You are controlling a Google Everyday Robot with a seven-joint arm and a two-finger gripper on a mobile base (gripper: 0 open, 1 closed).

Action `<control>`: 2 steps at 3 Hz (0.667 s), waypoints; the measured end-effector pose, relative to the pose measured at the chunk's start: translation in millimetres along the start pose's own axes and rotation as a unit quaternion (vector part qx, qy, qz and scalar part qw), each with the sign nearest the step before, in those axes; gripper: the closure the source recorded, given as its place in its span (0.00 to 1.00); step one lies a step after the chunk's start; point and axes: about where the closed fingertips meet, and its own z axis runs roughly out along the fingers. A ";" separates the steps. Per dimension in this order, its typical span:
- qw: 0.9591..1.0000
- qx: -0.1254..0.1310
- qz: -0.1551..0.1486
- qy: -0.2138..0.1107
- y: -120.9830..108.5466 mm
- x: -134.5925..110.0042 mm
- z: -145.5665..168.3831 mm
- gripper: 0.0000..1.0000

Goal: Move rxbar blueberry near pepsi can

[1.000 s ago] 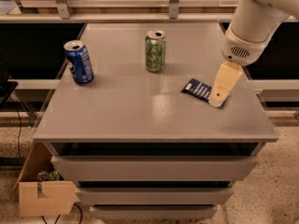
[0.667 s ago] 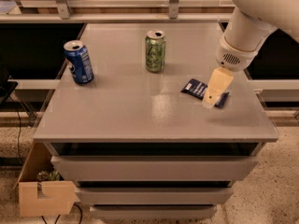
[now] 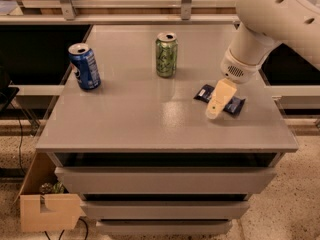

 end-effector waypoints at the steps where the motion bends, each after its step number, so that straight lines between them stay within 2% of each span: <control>1: 1.000 -0.009 0.000 -0.004 2.6 -6.8 10.5 0.18; 2: 1.000 -0.009 -0.003 -0.006 1.0 -12.9 10.8 0.41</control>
Offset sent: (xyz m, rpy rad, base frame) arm 0.0145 0.0162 -0.0033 0.0203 0.0014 0.0167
